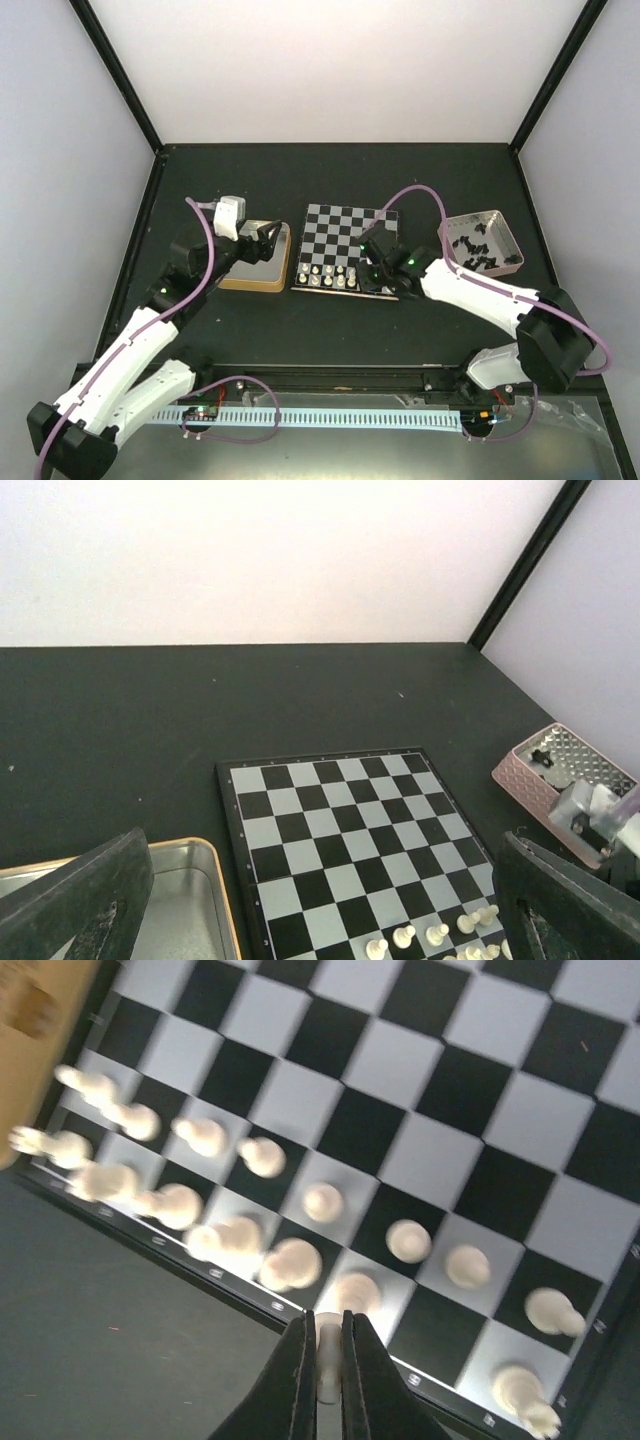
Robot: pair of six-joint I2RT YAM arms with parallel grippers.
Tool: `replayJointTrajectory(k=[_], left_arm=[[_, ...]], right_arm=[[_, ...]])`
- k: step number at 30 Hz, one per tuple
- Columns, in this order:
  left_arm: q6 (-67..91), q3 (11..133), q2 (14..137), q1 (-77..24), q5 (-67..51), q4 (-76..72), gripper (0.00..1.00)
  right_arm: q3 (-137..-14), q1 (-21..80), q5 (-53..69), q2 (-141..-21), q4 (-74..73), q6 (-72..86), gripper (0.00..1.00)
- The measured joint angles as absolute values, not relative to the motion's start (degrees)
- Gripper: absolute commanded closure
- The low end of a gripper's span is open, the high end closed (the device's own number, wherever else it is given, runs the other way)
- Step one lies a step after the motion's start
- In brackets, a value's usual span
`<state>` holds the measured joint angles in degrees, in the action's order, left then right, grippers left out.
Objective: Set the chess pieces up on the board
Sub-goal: Place the chess piece on the chessboard.
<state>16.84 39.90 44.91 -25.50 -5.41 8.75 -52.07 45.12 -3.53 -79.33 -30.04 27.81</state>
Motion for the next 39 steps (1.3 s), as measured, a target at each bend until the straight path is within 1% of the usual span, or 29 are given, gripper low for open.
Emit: replayJointTrajectory(k=[8,19,24,27,29,33,39], left_arm=[[19.0,39.2,44.2,-25.5,-3.7,8.6,0.05],[19.8,38.9,44.2,-25.5,-2.7,8.6,0.04],[19.9,38.9,44.2,-25.5,-2.7,8.5,0.04],[20.0,38.9,44.2,-25.5,-2.7,8.6,0.04],[20.1,38.9,44.2,-25.5,-2.7,8.6,0.03],[20.2,38.9,44.2,-25.5,-2.6,8.6,0.03],[20.8,38.9,44.2,-25.5,-1.9,8.8,0.01]], right_arm=[[-45.1,45.7,-9.9,-77.5,-29.2,30.5,0.99],[-43.9,45.7,-11.5,-79.7,-26.4,31.4,0.98],[-43.5,45.7,-11.5,-81.5,-25.6,31.5,0.96],[-43.5,45.7,-11.5,-81.9,-25.4,31.5,0.90],[-43.4,45.7,-11.5,-82.1,-25.4,31.6,0.82],[-43.4,45.7,-11.7,-82.3,-25.5,31.8,0.68],[-43.5,45.7,-12.1,-80.9,-27.2,32.4,0.64]])
